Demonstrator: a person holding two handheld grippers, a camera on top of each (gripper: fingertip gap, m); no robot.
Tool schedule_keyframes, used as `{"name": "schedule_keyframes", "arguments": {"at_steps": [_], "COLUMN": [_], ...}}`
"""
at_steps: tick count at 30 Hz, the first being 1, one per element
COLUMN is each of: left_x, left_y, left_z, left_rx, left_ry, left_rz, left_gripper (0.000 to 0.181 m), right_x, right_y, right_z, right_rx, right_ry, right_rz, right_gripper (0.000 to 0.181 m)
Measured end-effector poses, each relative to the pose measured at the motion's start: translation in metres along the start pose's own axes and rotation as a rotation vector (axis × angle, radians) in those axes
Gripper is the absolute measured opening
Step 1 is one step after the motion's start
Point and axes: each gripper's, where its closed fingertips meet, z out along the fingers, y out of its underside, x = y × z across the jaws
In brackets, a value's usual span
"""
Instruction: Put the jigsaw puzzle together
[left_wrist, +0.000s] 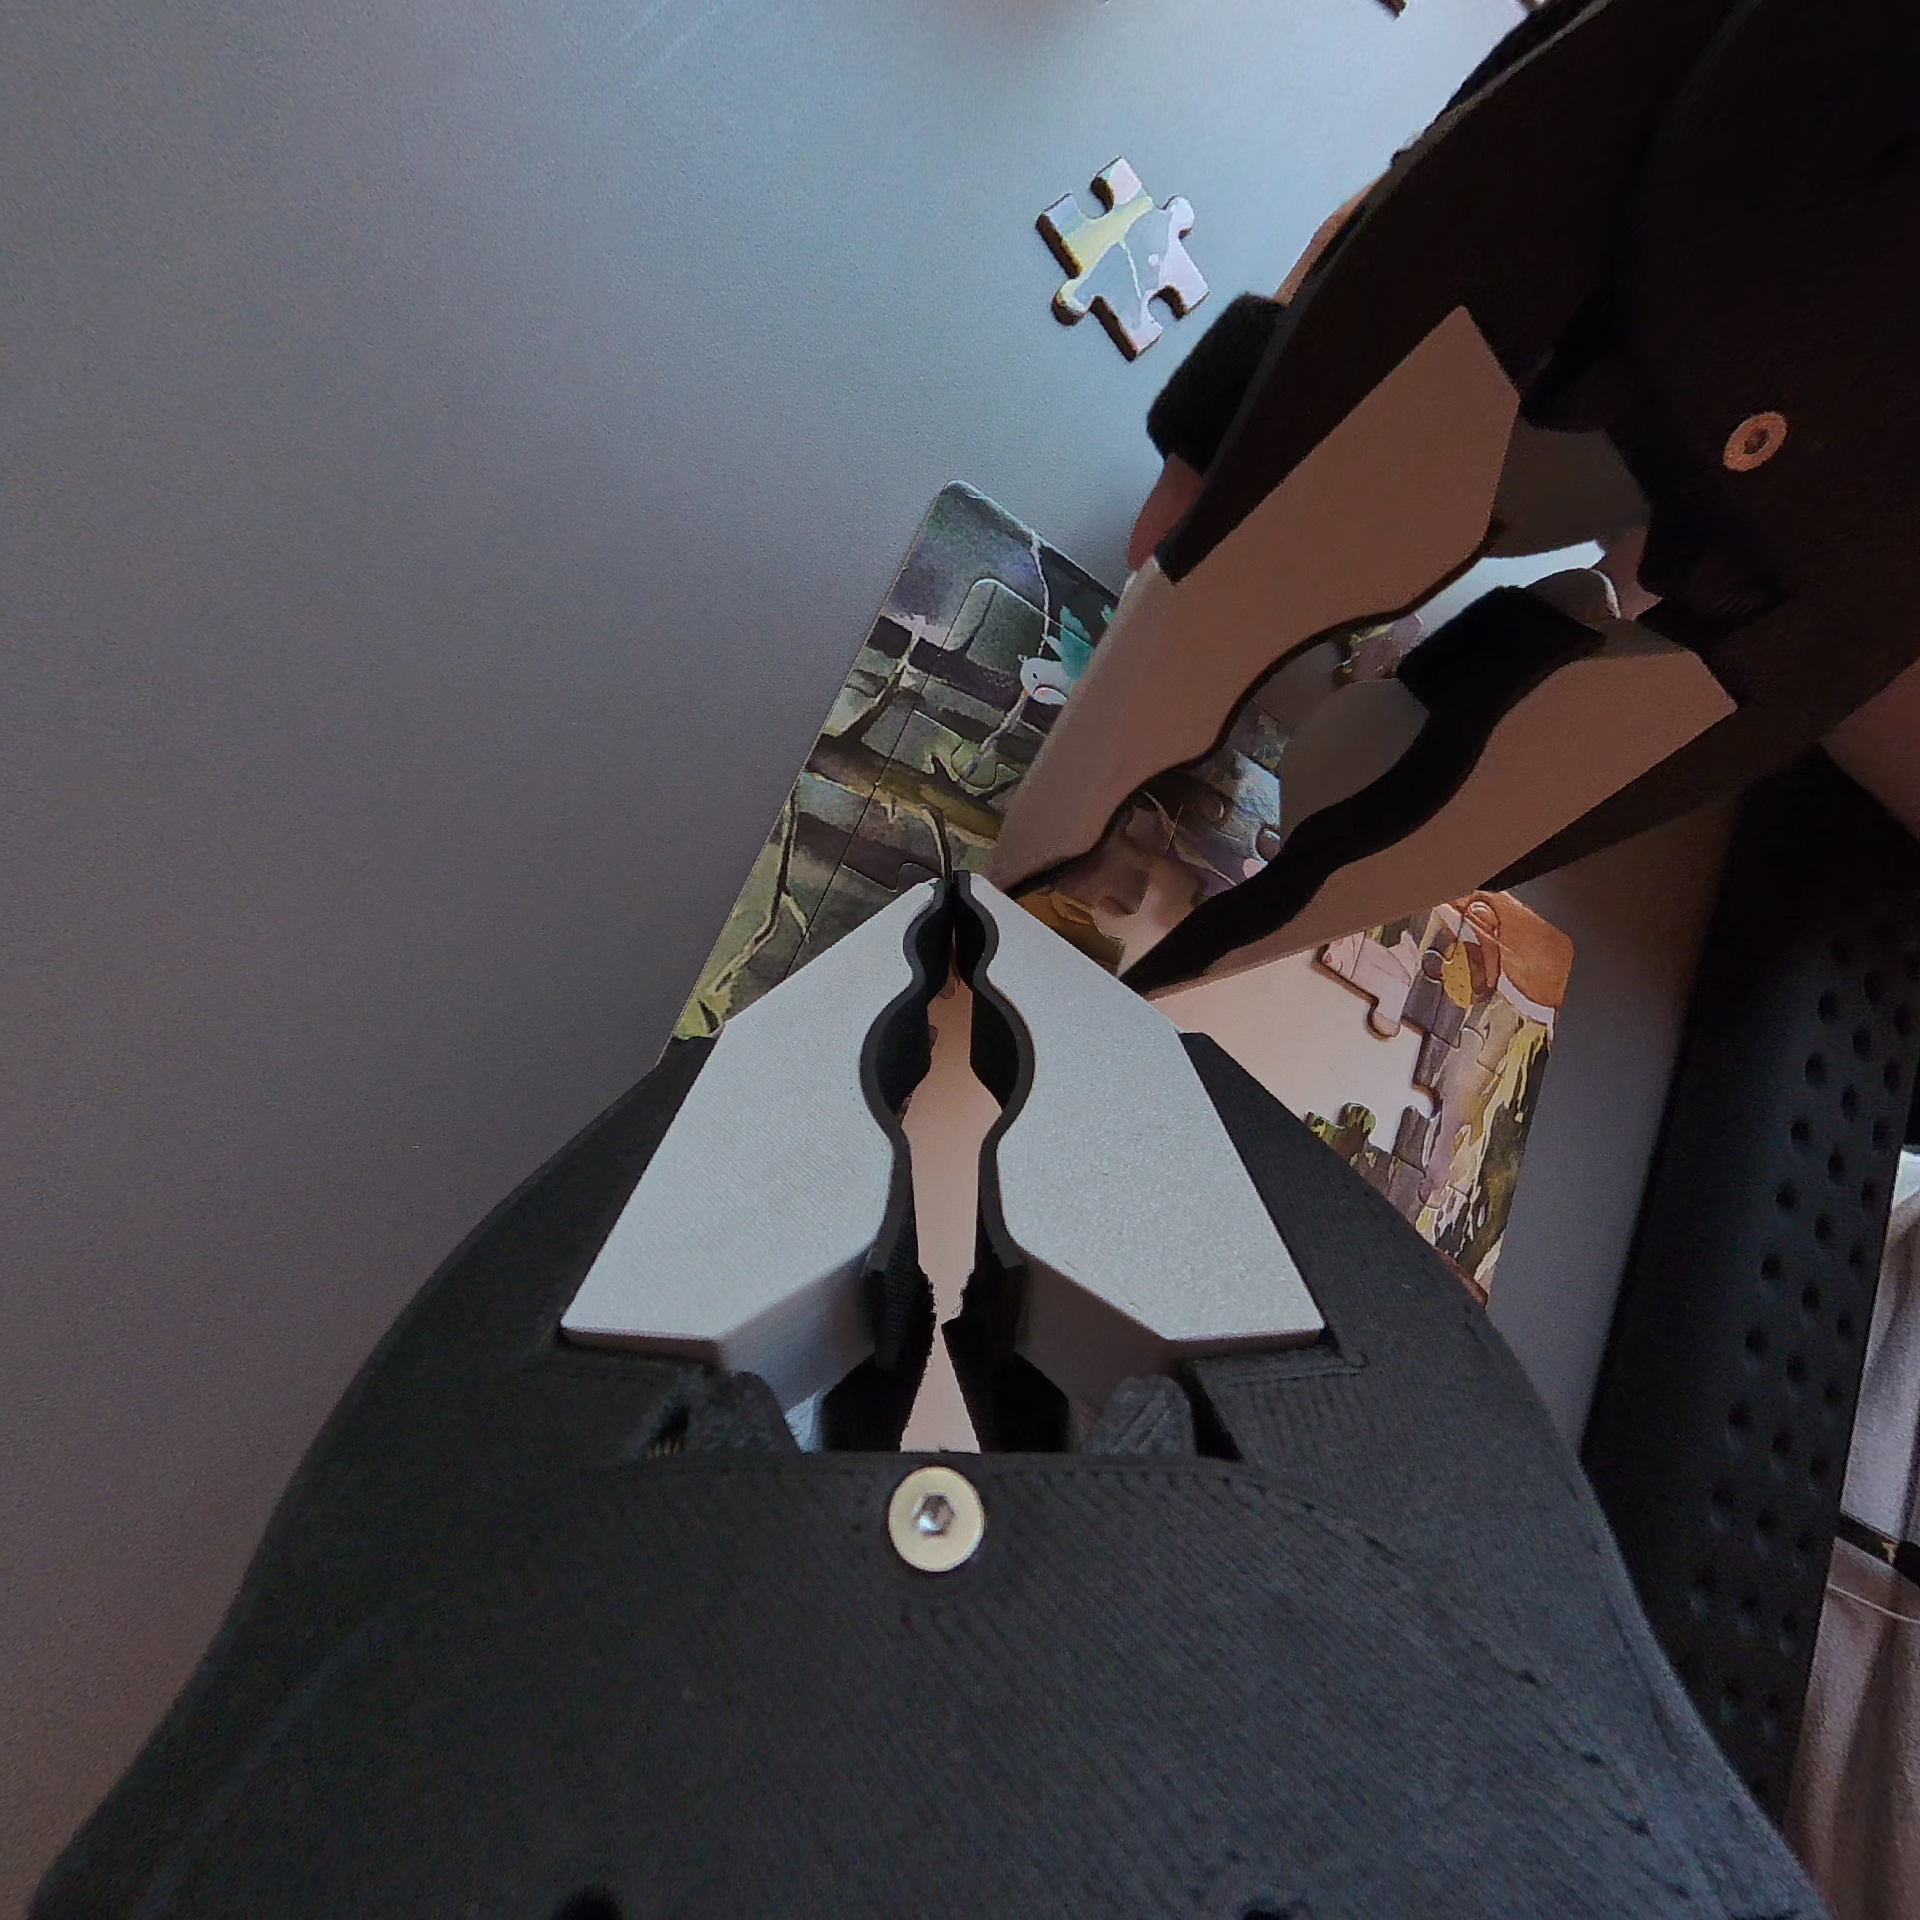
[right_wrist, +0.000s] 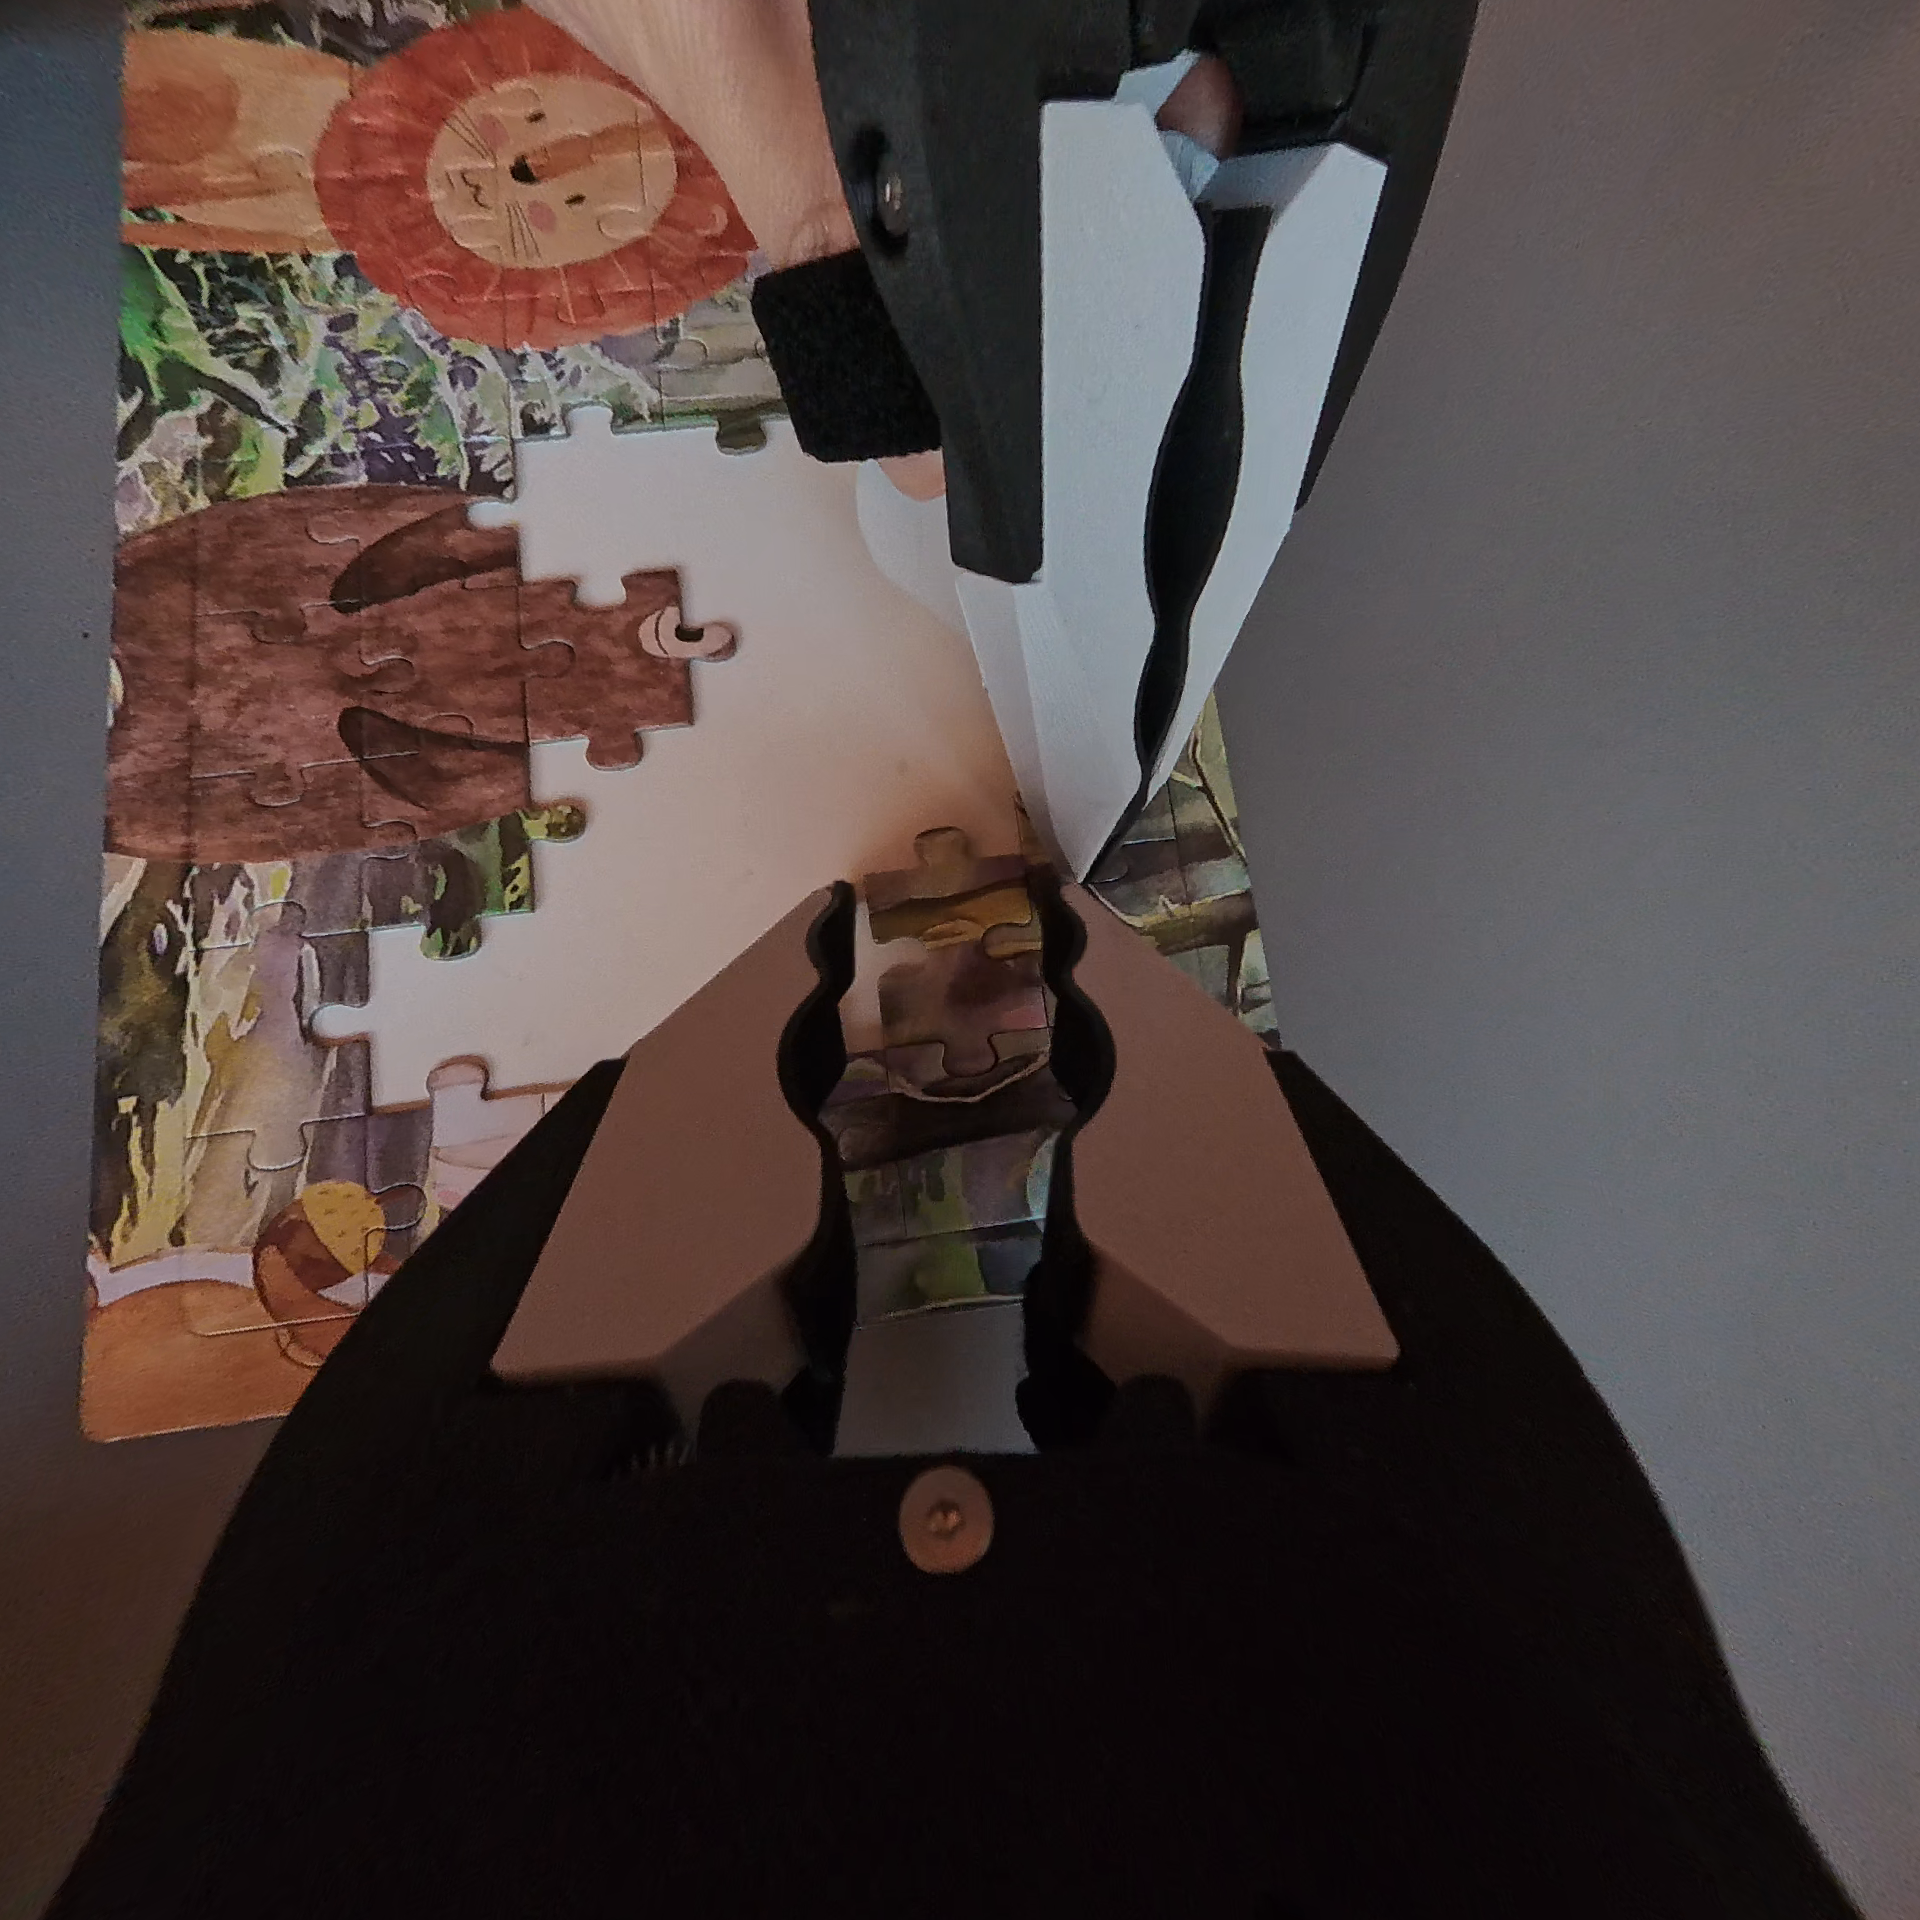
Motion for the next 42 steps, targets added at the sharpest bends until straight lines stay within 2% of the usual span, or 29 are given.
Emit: {"name": "schedule_keyframes", "arguments": {"at_steps": [8, 13, 21, 27, 30, 33, 37, 42], "left_x": [0.0, 0.0, 0.0, 0.0, 0.006, 0.017, 0.018, 0.026], "left_y": [0.0, 0.0, 0.0, -0.001, -0.01, -0.02, -0.017, -0.003], "left_z": [0.0, 0.0, 0.0, -0.001, -0.01, -0.026, -0.029, -0.019], "left_rx": [0.002, 0.007, 0.014, 0.017, 0.082, 0.149, 0.141, 0.035], "left_ry": [0.003, 0.017, 0.033, 0.044, 0.127, 0.279, 0.343, 0.371], "left_rz": [-0.001, -0.015, -0.031, -0.053, -0.124, -0.248, -0.352, -0.414], "left_gripper": [0.0, 0.0, 0.0, 0.0, 0.0, 0.002, 0.001, 0.007], "right_x": [0.0, -0.002, 0.0, 0.001, 0.001, 0.001, 0.001, 0.001], "right_y": [0.0, -0.001, -0.008, -0.01, -0.01, -0.01, -0.01, -0.011], "right_z": [0.001, 0.001, -0.008, -0.014, -0.014, -0.013, -0.013, -0.013], "right_rx": [0.008, 0.076, 0.218, 0.261, 0.258, 0.256, 0.255, 0.256], "right_ry": [0.005, -0.027, -0.102, -0.127, -0.127, -0.126, -0.126, -0.122], "right_rz": [-0.018, -0.014, 0.098, 0.138, 0.135, 0.133, 0.133, 0.131], "right_gripper": [0.029, 0.029, 0.029, 0.029, 0.029, 0.029, 0.029, 0.029]}}
